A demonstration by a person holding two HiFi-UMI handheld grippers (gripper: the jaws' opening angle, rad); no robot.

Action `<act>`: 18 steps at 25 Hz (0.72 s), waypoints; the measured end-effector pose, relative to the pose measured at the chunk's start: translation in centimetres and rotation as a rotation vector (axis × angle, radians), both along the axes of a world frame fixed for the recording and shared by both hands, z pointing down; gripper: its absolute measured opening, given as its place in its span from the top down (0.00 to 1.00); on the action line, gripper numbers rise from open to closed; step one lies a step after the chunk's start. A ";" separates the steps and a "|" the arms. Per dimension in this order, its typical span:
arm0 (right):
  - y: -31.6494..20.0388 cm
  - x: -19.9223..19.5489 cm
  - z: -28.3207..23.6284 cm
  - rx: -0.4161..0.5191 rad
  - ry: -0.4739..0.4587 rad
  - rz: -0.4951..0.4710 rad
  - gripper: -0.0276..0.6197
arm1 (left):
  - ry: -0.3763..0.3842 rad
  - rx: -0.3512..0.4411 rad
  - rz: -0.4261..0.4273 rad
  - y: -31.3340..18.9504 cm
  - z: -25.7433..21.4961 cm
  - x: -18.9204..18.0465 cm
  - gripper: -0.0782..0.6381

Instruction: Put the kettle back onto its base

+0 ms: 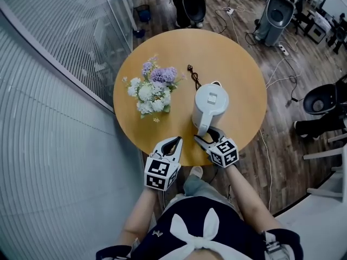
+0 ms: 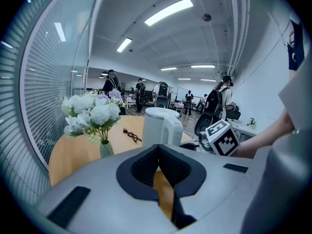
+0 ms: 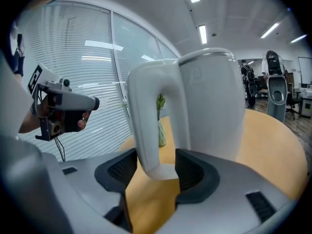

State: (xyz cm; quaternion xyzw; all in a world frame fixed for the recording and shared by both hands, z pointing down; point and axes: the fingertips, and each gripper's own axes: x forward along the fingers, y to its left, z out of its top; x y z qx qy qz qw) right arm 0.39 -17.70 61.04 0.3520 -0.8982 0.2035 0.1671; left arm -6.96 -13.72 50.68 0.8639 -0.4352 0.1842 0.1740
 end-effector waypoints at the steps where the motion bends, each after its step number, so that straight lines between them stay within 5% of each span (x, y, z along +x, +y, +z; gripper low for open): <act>1: 0.1 0.3 -0.3 0.001 -0.002 0.009 0.60 | -0.001 0.000 -0.002 0.0 0.0 0.0 0.85; 12: 1.5 2.3 -8.3 0.158 -0.096 0.091 0.61 | 0.007 0.058 0.008 0.1 -1.4 1.3 0.85; 18: 2.5 2.3 -13.9 0.293 -0.135 0.119 0.80 | 0.020 0.116 0.015 0.3 -3.4 2.4 0.85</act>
